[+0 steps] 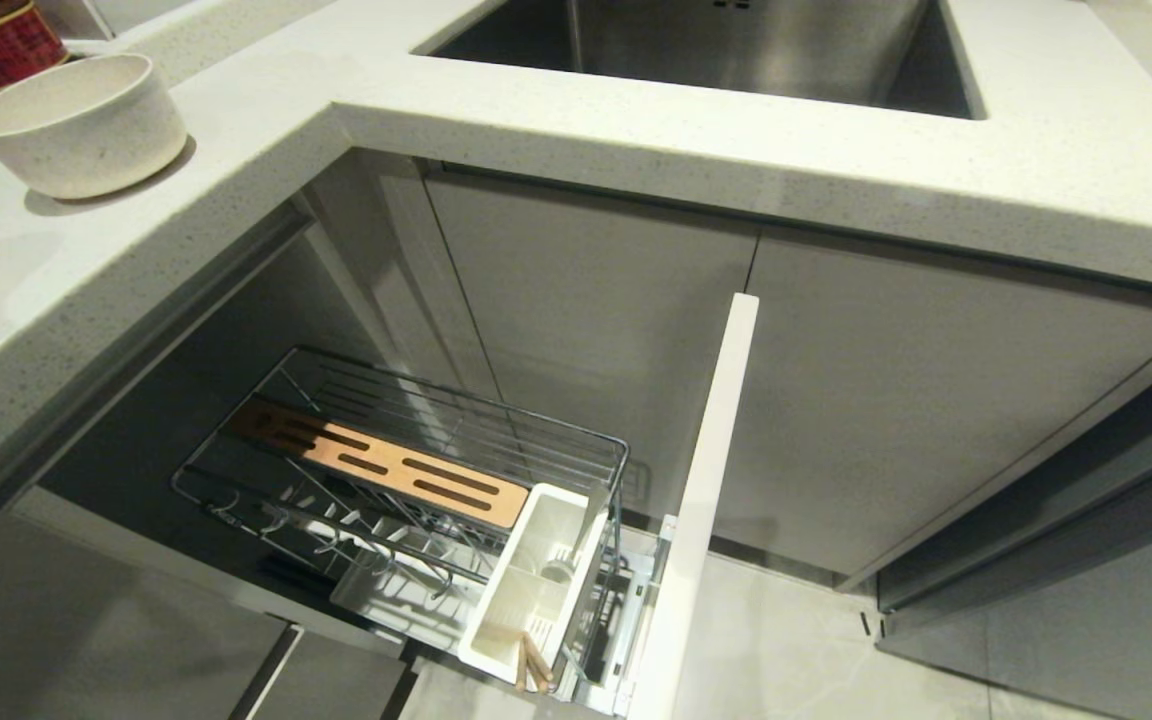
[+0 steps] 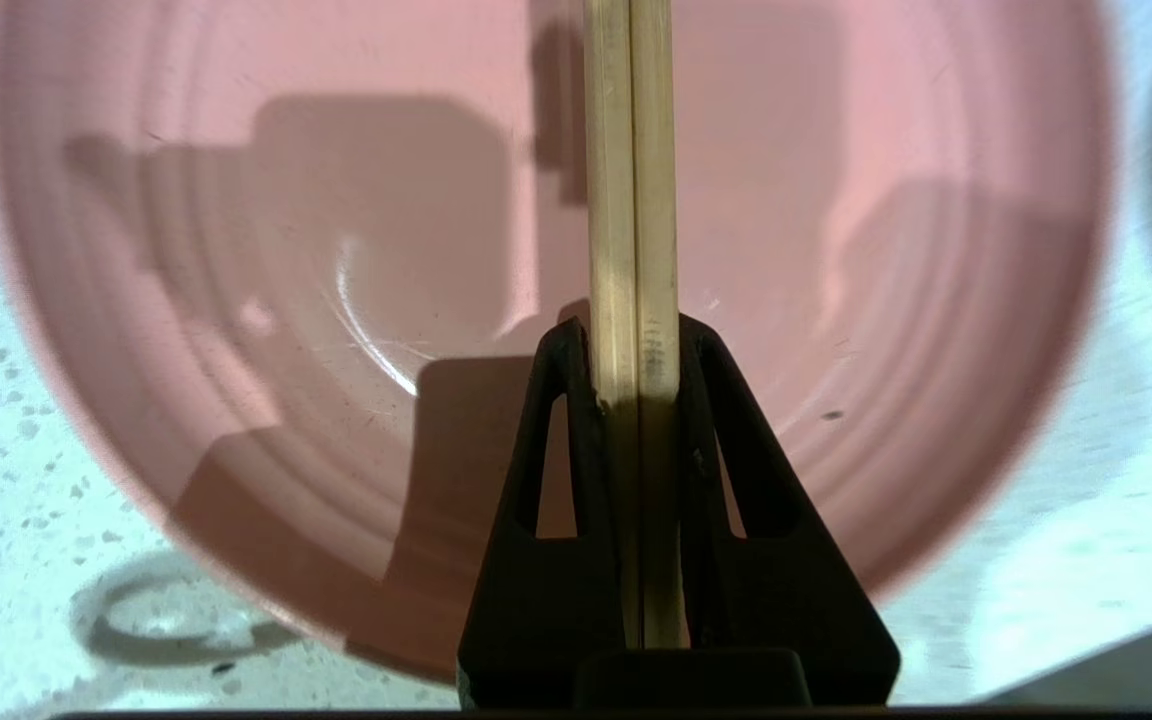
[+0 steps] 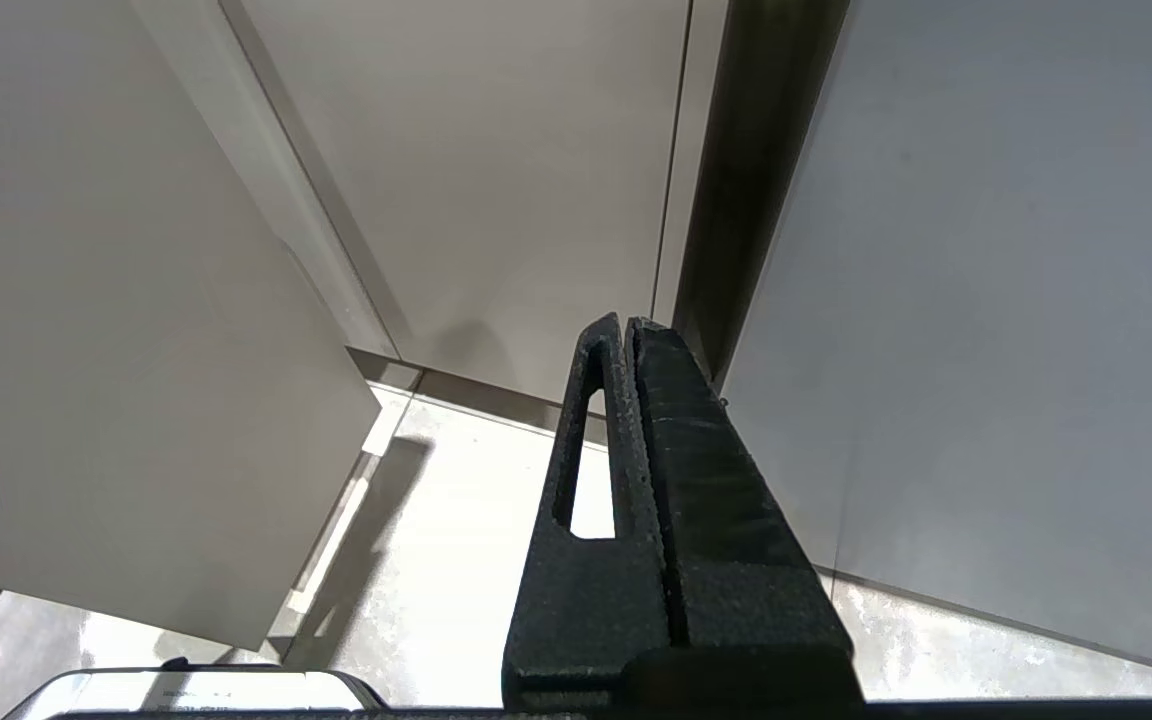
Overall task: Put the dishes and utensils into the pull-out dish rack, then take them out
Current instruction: Pick up the chopsticks and place it in the cupboard
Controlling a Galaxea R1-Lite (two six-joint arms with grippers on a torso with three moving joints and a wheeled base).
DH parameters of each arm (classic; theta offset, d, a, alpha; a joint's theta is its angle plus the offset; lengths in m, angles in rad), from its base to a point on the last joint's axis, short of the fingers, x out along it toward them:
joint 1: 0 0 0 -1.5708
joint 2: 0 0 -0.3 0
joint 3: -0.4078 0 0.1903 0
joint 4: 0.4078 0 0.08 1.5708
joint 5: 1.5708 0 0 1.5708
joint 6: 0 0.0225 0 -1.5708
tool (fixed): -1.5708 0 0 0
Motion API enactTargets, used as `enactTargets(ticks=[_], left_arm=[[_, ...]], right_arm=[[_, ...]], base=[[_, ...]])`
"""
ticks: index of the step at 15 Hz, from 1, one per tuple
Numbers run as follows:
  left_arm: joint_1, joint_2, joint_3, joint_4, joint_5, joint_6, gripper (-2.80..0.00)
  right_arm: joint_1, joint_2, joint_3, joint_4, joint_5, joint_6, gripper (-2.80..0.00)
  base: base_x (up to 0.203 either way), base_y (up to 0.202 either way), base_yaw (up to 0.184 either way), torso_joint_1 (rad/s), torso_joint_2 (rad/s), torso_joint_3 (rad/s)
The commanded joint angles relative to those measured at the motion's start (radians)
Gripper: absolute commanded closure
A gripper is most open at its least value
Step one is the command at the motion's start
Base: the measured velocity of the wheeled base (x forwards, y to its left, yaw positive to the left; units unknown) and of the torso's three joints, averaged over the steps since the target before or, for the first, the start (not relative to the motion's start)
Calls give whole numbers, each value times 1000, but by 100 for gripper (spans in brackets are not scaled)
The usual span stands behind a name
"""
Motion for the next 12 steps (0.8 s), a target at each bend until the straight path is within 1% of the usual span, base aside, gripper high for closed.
enactTargets(ticks=[1, 4, 5, 6, 7, 9, 10, 11, 12], left_arm=[[3, -40, -53, 3, 2, -28, 0], [-11, -99, -178, -29, -11, -39, 0], [-47, -132, -189, -102, -15, -34, 0], [-97, -153, -190, -167, -19, -31, 0], [-158, -172, -189, -207, -25, -29, 0], [-286, -206, -185, -278, -69, -15, 0], [-355, -220, -175, -312, -124, 5, 0], [-397, -237, -152, -333, -229, 41, 0], [-421, -249, -118, -341, -307, 77, 0]], right_arm=[[0, 1, 26, 0, 0, 0, 0], [0, 1, 28, -1, 0, 0, 0], [0, 1, 26, -1, 0, 0, 0], [0, 1, 26, -1, 0, 1, 0], [0, 1, 26, -1, 0, 1, 0], [0, 1, 26, -1, 0, 0, 0], [0, 1, 26, -1, 0, 0, 0], [0, 1, 26, -1, 0, 0, 0], [0, 1, 26, -1, 0, 0, 0]], base=[[0, 0, 0, 0, 0, 0], [0, 0, 0, 0, 0, 0], [0, 0, 0, 0, 0, 0], [0, 0, 0, 0, 0, 0], [0, 0, 0, 0, 0, 0], [0, 0, 0, 0, 0, 0], [0, 0, 0, 0, 0, 0], [0, 0, 0, 0, 0, 0], [0, 0, 0, 0, 0, 0]])
